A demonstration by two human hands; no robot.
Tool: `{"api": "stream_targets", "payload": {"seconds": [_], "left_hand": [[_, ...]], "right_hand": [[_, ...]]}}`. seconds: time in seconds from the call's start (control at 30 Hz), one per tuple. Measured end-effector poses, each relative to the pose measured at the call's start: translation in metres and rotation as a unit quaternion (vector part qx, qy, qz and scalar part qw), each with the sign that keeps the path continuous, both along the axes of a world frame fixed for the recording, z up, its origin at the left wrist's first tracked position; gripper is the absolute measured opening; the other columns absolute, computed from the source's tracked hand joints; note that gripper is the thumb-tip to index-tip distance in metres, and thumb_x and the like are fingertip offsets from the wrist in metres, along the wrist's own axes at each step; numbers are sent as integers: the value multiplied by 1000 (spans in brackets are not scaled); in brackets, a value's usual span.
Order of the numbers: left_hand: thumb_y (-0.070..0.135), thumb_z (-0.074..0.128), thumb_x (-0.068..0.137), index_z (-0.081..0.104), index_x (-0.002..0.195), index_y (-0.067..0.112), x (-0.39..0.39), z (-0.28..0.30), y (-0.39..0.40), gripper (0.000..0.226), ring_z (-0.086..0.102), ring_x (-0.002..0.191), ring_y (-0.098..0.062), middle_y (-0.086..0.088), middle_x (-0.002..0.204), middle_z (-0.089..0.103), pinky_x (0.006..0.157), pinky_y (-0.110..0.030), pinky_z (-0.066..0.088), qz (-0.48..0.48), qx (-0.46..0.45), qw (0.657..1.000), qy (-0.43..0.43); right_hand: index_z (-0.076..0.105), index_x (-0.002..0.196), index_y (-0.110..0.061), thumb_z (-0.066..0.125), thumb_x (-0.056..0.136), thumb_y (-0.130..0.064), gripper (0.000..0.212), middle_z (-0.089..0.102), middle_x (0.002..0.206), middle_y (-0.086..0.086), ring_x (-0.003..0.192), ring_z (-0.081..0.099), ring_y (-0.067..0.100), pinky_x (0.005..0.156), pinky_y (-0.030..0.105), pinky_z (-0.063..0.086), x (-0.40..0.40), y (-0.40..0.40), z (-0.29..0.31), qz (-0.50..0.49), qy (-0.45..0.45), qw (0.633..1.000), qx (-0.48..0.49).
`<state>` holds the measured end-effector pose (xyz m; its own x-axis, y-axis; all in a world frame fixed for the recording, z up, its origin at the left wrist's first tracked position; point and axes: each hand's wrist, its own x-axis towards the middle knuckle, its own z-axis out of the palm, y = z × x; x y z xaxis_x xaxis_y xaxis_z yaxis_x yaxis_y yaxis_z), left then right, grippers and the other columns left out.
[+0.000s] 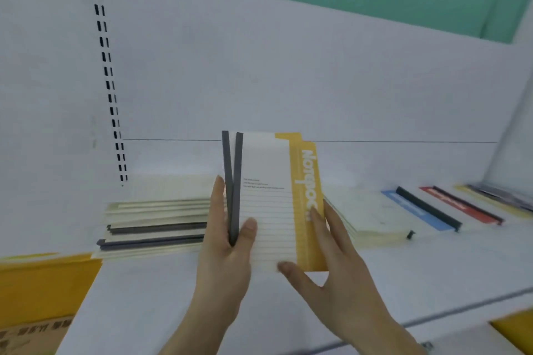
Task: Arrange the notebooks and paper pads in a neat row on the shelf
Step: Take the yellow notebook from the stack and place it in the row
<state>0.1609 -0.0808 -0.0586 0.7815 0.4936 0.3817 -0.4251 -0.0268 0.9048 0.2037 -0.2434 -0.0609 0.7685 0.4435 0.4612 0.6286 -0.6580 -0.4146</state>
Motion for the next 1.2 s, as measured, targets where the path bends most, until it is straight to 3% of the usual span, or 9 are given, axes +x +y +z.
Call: {"api": "stream_targets", "payload": {"seconds": [0.2,0.33,0.5,0.63,0.73,0.9,0.97,1.07,1.2], "left_hand": [[14,50,102,29,147,52,27,-5,-87,63,59,117,1,23,127,63,101,-31,47,-60,44,997,16],[16,51,101,32,143,53,50,-3,-160,59,65,104,1,21,116,69,86,-22,51,-73,46,996,15],[11,50,101,37,140,49,80,0,-269,56,65,98,4,19,111,70,70,-7,49,-85,42,995,23],[14,51,101,33,145,46,108,0,-345,58,60,102,8,24,121,63,82,-14,50,-90,87,991,40],[13,54,98,39,143,39,136,-2,-386,55,55,99,16,21,121,60,72,-2,44,-87,166,981,54],[35,62,91,35,140,40,183,-8,-434,57,53,101,2,14,117,46,81,-10,45,-103,371,920,81],[52,66,83,24,145,42,200,-9,-450,76,48,116,-3,16,129,42,98,-24,45,-141,439,884,74],[65,61,81,11,154,31,232,-8,-471,95,32,132,-7,15,147,25,108,-23,31,-143,555,814,96],[61,57,88,11,157,25,282,-5,-489,91,35,134,-12,9,155,20,112,-28,33,-112,592,791,106]], "right_hand": [[-11,140,-55,47,60,-87,104,-30,138,-44,108,-10,-40,91,-9,7,7,-94,4,-60,24,998,-10],[-2,144,-47,43,62,-85,102,-19,129,-49,104,-3,-41,91,4,27,13,-166,5,-121,-6,993,-10],[2,151,-37,20,61,-94,108,-10,153,-26,134,22,-5,103,17,37,35,-274,-10,-158,-55,986,-16],[21,151,-30,37,68,-82,99,12,158,-15,140,25,7,109,19,26,53,-352,-9,-178,-63,982,-9],[26,150,-30,49,72,-76,94,16,156,-17,138,22,4,107,18,25,72,-401,-9,-190,-54,980,-27],[49,138,-17,74,66,-63,89,46,142,-4,127,33,11,99,27,32,111,-468,-20,-240,-60,968,-32],[49,137,-18,79,66,-58,87,44,139,-9,127,32,10,99,27,31,132,-486,-20,-241,-61,968,-27],[44,141,-22,76,71,-56,84,39,144,-11,131,26,7,103,21,24,171,-512,-20,-236,-80,967,-52],[46,140,-22,74,73,-55,80,40,137,-15,129,25,7,102,18,20,225,-534,-10,-212,-77,971,-74]]}}
